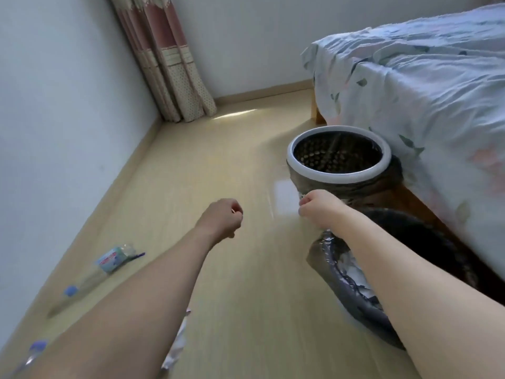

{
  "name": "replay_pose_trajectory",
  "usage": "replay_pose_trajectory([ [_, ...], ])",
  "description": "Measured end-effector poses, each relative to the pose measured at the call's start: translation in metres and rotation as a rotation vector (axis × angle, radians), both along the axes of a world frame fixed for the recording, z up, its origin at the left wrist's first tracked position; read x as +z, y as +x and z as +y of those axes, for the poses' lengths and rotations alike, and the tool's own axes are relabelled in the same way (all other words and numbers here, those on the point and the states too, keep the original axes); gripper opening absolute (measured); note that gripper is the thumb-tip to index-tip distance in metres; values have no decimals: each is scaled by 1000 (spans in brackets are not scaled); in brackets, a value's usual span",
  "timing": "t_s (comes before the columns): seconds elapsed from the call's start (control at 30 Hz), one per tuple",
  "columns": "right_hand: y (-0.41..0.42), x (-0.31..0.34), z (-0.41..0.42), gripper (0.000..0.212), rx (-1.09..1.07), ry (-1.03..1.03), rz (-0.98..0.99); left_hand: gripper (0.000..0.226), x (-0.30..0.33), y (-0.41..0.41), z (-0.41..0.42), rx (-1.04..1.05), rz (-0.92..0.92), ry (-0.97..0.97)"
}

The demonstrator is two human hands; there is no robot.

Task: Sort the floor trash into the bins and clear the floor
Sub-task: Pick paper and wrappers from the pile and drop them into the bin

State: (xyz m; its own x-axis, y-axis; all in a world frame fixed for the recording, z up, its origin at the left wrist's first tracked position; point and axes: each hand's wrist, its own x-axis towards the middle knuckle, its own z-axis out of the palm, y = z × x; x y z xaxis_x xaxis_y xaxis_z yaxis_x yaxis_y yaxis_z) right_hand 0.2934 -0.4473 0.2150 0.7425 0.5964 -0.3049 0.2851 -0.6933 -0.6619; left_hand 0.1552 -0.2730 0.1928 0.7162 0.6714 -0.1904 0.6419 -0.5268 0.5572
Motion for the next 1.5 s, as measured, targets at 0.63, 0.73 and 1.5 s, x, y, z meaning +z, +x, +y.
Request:
replay_pose_trajectory([
  [0.63,-257,-231,227,39,555,-334,13,21,-136,-300,175,-16,382,94],
  [0.73,-259,-246,232,22,565,-322,-48,25,-151,-285,175,-35,370,141],
  [1.5,-179,-31,149,21,494,-127,-93,15,-6,-226,132,334,-171,-467],
])
